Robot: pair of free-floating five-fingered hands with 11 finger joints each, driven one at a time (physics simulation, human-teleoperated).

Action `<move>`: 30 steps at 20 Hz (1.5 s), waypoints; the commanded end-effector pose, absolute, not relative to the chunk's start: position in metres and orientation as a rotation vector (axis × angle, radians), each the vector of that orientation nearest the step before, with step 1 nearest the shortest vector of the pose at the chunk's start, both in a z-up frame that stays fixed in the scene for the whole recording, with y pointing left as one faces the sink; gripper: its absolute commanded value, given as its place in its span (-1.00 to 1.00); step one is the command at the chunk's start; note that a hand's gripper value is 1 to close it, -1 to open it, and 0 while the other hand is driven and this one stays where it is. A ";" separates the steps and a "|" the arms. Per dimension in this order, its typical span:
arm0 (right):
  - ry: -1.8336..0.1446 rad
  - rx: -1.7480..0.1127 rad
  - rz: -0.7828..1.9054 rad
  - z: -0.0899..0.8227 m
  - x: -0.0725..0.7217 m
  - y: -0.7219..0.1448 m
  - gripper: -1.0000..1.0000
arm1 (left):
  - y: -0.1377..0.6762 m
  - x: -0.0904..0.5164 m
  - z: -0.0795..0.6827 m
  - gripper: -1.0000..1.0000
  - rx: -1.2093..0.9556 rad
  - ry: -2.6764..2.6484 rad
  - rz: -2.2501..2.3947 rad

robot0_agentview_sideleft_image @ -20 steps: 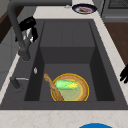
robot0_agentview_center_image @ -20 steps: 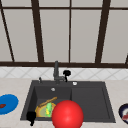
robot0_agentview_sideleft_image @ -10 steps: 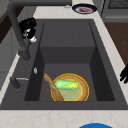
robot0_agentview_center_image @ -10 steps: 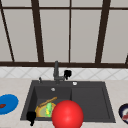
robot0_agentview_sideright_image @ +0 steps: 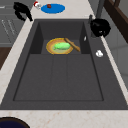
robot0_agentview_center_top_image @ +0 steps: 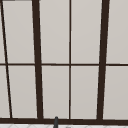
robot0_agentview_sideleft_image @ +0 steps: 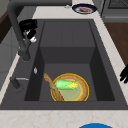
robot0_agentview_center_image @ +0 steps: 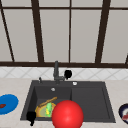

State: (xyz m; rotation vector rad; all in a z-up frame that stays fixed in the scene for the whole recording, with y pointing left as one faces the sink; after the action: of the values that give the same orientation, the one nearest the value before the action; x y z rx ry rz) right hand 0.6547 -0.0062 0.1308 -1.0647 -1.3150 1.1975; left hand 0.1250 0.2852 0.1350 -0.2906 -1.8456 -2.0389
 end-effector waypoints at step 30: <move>-1.495 -0.983 1.017 0.151 0.625 -0.035 -1.00 | 0.285 0.125 0.135 0.00 -0.291 -1.846 -2.039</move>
State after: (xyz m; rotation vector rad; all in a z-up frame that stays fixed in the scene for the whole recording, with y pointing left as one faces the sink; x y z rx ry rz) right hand 0.6249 -0.0269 0.1367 -0.9918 -1.5385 0.9861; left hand 0.1250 0.2852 0.1350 -0.2906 -1.8456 -2.0389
